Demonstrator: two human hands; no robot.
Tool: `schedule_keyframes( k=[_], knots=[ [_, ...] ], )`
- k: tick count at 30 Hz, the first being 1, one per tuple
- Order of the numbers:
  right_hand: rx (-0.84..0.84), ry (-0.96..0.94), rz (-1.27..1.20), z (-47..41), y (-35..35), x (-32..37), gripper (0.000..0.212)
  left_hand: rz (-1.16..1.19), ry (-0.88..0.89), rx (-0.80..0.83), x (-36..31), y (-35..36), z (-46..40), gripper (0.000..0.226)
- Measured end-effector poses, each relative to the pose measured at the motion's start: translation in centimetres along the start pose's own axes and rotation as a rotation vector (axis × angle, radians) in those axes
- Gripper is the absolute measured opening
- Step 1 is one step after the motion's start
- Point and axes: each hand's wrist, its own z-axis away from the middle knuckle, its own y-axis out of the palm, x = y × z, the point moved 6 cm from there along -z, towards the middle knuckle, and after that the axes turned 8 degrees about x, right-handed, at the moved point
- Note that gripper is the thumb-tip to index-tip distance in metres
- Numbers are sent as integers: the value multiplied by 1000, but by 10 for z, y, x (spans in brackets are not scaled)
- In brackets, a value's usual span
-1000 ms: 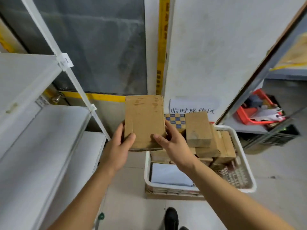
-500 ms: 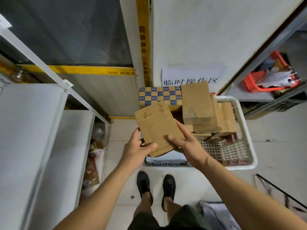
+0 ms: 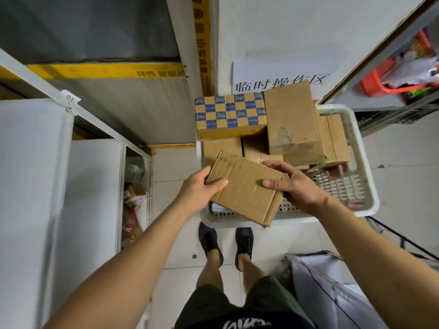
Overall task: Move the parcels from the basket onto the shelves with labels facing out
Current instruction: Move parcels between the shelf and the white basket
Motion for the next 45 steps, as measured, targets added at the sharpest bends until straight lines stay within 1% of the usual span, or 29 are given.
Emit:
schedule_keyframes(
  k=[2,3,5,7,9,11,13,14,16,19,22,24,27,30,33,37,40,43,45],
  knots=[
    [-227,-34,-45,-3,-12,-16,84,102,12,-19,12,14,-3,33],
    [-308,-54,-37,-2,-15,-24,86,149,4,-28,19,23,-3,34],
    [-378,-38,29,3,-15,-37,79,201,-30,-58,36,40,-3,42],
    [-347,23,44,4,-12,-55,70,251,-52,-83,53,56,-3,50],
    [-220,95,-17,0,-15,-75,71,320,-82,-107,67,66,-6,59],
    [-77,150,-85,-5,-23,-86,69,356,-106,-128,76,71,-13,62],
    [-18,181,-56,-11,-34,-86,66,366,-128,-134,78,74,-21,64],
    [-27,182,-27,-16,-37,-85,63,342,-139,-135,81,75,-26,66],
    [-110,161,17,-27,-44,-86,58,234,-153,-152,84,75,-40,67],
    [-180,162,51,-48,-52,-106,54,101,-214,-168,92,74,-63,66],
    [-215,178,69,-71,-58,-123,58,48,-289,-156,104,75,-81,63],
    [-230,200,113,-88,-63,-134,61,26,-310,-175,113,78,-95,61],
    [-240,258,180,-114,-70,-152,57,-22,-368,-220,129,81,-118,66],
    [-240,267,199,-134,-74,-169,54,-45,-406,-257,144,81,-135,69],
    [-259,276,205,-147,-79,-185,57,-47,-448,-270,161,84,-147,71],
    [-296,284,185,-152,-81,-187,67,4,-460,-273,170,88,-155,68],
    [-314,276,202,-142,-77,-180,69,14,-436,-266,163,87,-151,68],
    [-317,261,294,-123,-68,-159,69,-35,-402,-265,145,83,-138,64],
    [-302,244,401,-106,-59,-137,63,-93,-356,-265,127,80,-123,60]
  ],
)
